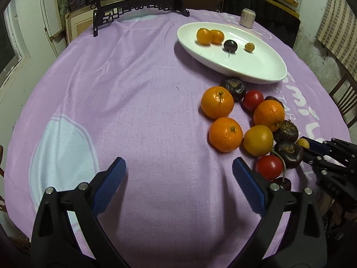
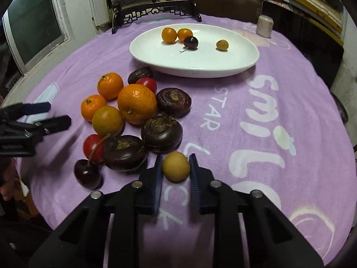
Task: Organize fruits
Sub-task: 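Grasp a small yellow fruit with the right tool while the left tool grasps a mandarin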
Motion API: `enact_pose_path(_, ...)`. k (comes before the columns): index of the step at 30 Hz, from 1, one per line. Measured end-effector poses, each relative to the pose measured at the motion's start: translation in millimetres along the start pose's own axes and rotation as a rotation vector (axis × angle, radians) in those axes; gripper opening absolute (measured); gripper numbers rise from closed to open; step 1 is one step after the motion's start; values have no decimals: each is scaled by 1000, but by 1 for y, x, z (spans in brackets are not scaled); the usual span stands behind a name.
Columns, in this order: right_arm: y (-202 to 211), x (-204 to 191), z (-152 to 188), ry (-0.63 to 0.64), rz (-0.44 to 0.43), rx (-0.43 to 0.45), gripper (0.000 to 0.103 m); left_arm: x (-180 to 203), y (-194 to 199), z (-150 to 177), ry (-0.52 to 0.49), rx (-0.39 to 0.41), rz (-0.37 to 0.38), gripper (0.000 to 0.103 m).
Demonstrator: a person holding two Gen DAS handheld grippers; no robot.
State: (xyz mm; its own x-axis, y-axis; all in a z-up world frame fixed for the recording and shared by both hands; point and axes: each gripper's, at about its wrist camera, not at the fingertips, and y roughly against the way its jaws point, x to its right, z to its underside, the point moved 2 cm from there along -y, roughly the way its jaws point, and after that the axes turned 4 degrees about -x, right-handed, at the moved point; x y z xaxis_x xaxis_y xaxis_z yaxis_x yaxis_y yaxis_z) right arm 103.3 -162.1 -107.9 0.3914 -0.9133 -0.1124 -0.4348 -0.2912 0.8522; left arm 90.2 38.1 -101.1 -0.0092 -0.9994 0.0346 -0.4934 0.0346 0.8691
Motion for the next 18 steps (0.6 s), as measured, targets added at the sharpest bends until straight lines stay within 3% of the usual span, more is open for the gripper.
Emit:
enact_pose_path(6,14,9,8,-40,30,4,24,15,-17,-2,-28,-30,24,97)
enact_pose_path(10,18,15,12,-66,16,10,24,28,-26,-8,-59,-13,-6,89)
enact_pose_path(13,21,19,12,-82,-4,16,24,36,-29,-16,-80,14,-6,76)
enact_pose_path(16,22,20,12,-92,-13,17,24,42,-25,-21,-97,28,71,37)
enact_pose_path(18,24,21,12,-98,-17,21,24,46,-24,-20,-105,29,71,37)
